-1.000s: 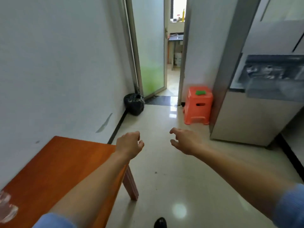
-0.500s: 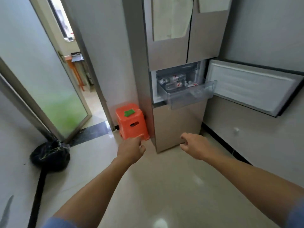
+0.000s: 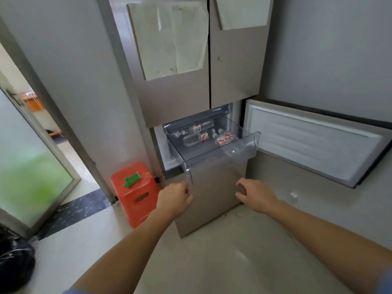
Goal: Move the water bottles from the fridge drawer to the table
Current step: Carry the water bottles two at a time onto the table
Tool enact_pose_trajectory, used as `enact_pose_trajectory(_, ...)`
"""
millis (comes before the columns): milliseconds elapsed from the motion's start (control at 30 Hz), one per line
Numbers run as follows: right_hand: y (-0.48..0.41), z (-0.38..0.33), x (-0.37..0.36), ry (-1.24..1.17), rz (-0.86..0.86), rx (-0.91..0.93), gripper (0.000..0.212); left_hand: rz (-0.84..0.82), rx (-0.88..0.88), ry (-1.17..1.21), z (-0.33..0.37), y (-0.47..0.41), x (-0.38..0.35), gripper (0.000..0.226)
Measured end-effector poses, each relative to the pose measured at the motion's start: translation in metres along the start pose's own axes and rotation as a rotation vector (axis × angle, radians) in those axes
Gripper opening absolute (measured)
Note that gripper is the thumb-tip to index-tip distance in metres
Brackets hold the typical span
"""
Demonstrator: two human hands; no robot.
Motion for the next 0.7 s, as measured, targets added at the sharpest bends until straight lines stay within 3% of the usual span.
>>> enact_pose_trajectory(367, -0.186, 0.078, 0.036, -0.014, 0.035, 0.035, 0.036, 0.009, 0.080, 0.096, 0.025, -0.180, -0.008, 0.017)
enact_pose_trajectory(700, -0.325, 0.159, 0.054, 0.081, 0.003, -0.134, 0.036, -0.179, 0.132, 0.134, 0.034, -0.321, -0.063, 0.025)
Point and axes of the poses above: each hand's wrist, its own y-axis away from the middle knuckle, its own x-axis out of the back of the hand, z = x × y, the point moved 8 cm from there along -y, towards the middle knuckle, and after that the axes turned 15 degrees about x, right-handed, at the moved point
